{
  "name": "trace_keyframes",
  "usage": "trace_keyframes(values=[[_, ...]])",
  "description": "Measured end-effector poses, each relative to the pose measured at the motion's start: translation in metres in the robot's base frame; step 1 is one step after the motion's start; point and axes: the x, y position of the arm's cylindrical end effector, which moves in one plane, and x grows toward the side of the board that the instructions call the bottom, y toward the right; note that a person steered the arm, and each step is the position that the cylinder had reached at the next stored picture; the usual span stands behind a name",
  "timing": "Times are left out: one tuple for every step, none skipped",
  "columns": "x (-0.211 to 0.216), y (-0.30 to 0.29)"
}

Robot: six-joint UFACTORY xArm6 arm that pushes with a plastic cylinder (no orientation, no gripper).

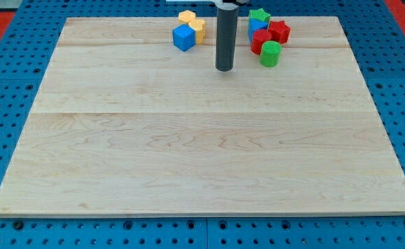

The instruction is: Point your arm towards yellow heart

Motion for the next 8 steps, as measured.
trace_keyframes(values=[[0.000,0.000],[-0.002,-0.022],[-0.031,-0.031],[-0.043,0.003],[-0.083,0.012],[-0.121,-0.004],[-0.137,-0.052],[-0.141,-0.095]])
